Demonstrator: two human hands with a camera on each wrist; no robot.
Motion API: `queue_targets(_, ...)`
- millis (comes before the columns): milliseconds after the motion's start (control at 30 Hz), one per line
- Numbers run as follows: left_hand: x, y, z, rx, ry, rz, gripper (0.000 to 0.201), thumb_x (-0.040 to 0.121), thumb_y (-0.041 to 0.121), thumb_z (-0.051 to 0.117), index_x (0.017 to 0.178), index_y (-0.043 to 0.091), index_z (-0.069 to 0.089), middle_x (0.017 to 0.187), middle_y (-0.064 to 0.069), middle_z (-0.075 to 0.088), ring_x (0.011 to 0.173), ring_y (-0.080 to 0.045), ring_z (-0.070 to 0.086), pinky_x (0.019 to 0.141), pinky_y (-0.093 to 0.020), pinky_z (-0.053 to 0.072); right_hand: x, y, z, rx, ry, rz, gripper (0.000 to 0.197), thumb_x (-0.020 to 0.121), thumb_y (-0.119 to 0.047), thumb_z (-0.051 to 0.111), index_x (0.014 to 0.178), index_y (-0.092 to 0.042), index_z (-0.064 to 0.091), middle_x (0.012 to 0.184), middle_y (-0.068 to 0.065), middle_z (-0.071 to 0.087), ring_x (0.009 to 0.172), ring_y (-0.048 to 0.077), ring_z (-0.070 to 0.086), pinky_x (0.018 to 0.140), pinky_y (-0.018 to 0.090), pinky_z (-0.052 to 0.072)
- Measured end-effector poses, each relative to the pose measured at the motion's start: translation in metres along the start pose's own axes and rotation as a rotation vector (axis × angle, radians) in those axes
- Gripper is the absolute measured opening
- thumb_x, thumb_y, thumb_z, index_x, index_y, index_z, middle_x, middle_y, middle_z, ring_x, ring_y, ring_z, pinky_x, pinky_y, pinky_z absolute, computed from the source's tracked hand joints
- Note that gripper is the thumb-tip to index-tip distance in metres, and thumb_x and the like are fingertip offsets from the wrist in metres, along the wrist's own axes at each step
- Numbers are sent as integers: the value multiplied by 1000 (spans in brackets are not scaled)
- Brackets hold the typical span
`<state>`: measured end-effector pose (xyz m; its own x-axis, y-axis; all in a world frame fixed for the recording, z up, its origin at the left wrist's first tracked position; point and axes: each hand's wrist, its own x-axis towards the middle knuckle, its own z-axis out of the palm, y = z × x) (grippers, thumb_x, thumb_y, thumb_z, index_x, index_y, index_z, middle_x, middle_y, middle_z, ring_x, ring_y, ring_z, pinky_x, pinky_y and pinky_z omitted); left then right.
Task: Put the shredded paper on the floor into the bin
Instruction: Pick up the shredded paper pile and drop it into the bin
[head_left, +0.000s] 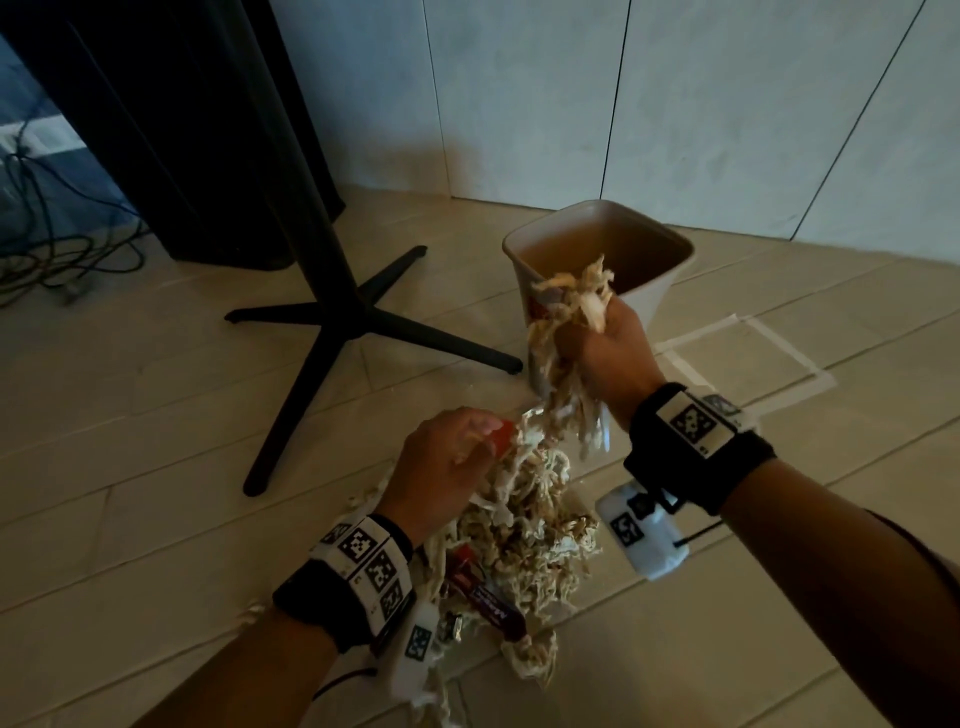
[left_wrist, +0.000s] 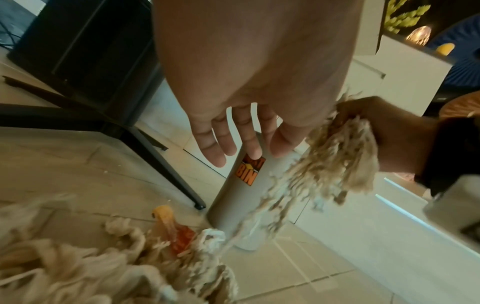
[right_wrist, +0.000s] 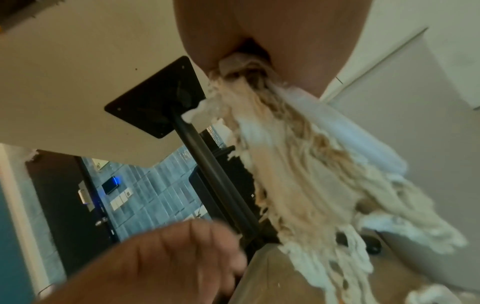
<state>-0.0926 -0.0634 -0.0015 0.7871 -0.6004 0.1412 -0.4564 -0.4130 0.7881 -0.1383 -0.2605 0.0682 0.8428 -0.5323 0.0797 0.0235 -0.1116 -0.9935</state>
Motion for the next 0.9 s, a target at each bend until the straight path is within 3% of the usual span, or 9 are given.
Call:
queue_targets(200, -6, -29, 2, 52, -71, -82, 19, 90, 14, 63, 108, 19, 68, 111, 6, 68, 105, -4, 60, 83, -11, 44, 32, -40, -12, 71, 49, -76, 34, 79, -11, 51, 110, -17, 63, 103, 9, 71, 96, 21, 69, 82, 39, 59)
queue_targets(300, -8, -39, 6, 66, -98, -108, 18, 91, 15, 62, 108, 18, 69, 109, 6, 68, 103, -3, 59, 87, -12, 45, 52, -57, -18, 112, 94, -90, 30, 78, 5, 45, 100, -9, 60, 74, 5, 70, 71, 20, 71, 61, 35, 59)
queue_targets(400, -8, -48, 11, 83, -137, -142, 19, 92, 19, 61, 109, 20, 69, 111, 6, 68, 106, -5, 60, 91, -22, 49, 71, -75, -22, 172, 122, -115, 31, 73, 12, 43, 91, -8, 58, 74, 15, 65, 66, 24, 69, 55, 33, 54)
queue_targets(533, -4, -62, 22, 115, -185, -149, 21, 92, 17, 60, 112, 19, 69, 114, 7, 67, 108, -3, 58, 79, 1, 36, 92, -91, -25, 99, 136, -173, 30, 71, 3, 51, 93, -17, 57, 83, 15, 69, 75, 27, 70, 60, 42, 59)
queue_targets(600, -1, -68, 27, 137, -199, -143, 22, 93, 17, 59, 112, 19, 69, 114, 7, 65, 106, -1, 56, 75, 4, 35, 103, -92, -26, 48, 133, -187, 30, 74, -3, 55, 101, -16, 53, 87, 16, 68, 73, 29, 67, 66, 49, 60)
queue_targets(667, 3, -71, 31, 144, -202, -132, 21, 92, 17, 59, 111, 19, 69, 112, 7, 65, 105, -3, 57, 78, 0, 38, 111, -88, -25, 18, 119, -189, 34, 79, -6, 55, 110, -13, 47, 85, 15, 64, 69, 29, 60, 67, 45, 57)
queue_targets(733, 9, -77, 35, 149, -205, -123, 21, 91, 18, 60, 109, 21, 70, 110, 5, 66, 104, -7, 60, 86, -18, 49, 120, -79, -25, -36, 110, -175, 40, 84, -7, 53, 122, -8, 40, 83, 8, 59, 73, 26, 55, 67, 40, 54)
queue_targets(800, 16, -83, 39, 170, -215, -130, 22, 90, 21, 59, 109, 22, 70, 109, 4, 67, 101, -9, 61, 88, -29, 52, 129, -68, -24, -145, 111, -130, 52, 80, -14, 58, 127, -10, 35, 98, 11, 60, 82, 27, 60, 72, 41, 58)
queue_targets(900, 27, -93, 47, 211, -250, -141, 24, 89, 24, 58, 111, 26, 68, 113, 4, 66, 106, -10, 59, 91, -30, 51, 146, -41, -28, -358, 116, -84, 74, 65, -37, 65, 127, -15, 30, 123, 18, 49, 103, 35, 60, 83, 52, 56)
